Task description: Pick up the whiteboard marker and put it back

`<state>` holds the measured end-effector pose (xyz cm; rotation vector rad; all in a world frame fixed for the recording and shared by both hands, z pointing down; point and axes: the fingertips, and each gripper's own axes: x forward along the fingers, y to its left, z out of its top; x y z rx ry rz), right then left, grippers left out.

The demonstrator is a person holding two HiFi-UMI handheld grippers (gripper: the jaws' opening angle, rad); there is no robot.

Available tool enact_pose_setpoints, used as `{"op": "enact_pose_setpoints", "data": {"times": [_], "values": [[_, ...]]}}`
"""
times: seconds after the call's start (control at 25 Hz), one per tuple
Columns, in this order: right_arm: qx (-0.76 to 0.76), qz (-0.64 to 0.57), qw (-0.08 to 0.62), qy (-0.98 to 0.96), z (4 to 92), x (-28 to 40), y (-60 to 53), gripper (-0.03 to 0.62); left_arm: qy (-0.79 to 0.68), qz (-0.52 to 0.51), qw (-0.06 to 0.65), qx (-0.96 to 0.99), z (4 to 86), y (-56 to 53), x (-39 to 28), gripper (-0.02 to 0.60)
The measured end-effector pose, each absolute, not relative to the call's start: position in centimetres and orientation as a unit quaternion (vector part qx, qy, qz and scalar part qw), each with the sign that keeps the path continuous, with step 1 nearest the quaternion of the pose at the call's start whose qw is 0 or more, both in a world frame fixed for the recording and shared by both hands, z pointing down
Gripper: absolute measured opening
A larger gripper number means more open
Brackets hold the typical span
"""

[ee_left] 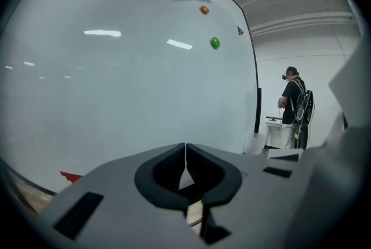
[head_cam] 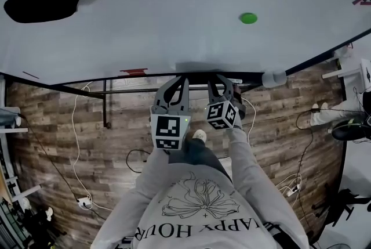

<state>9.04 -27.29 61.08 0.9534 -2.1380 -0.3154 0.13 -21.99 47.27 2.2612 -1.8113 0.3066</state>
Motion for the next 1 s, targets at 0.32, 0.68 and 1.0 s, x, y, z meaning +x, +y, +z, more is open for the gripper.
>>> {"op": "enact_pose_setpoints", "data": {"times": [0.32,0.68,1.0], "values": [[0.382,-0.084,0.353,-0.850,60.7,9.0,-26.9,0.140,-0.622,0.105,0.114,0.768,47.4,-22.0,-0.7,0.009],[0.465,-0.053,0.246,-0.849,53.4,11.0,-27.1,0.060,-0.610,0.091,0.089,0.782,45.0,-22.7,0.5,0.009],[0.529,-0.010,0.133,-0.838,46.7,13.7,-26.4,0.032,-0.599,0.073,0.063,0.795,42.4,-23.4,2.1,0.009]]}}
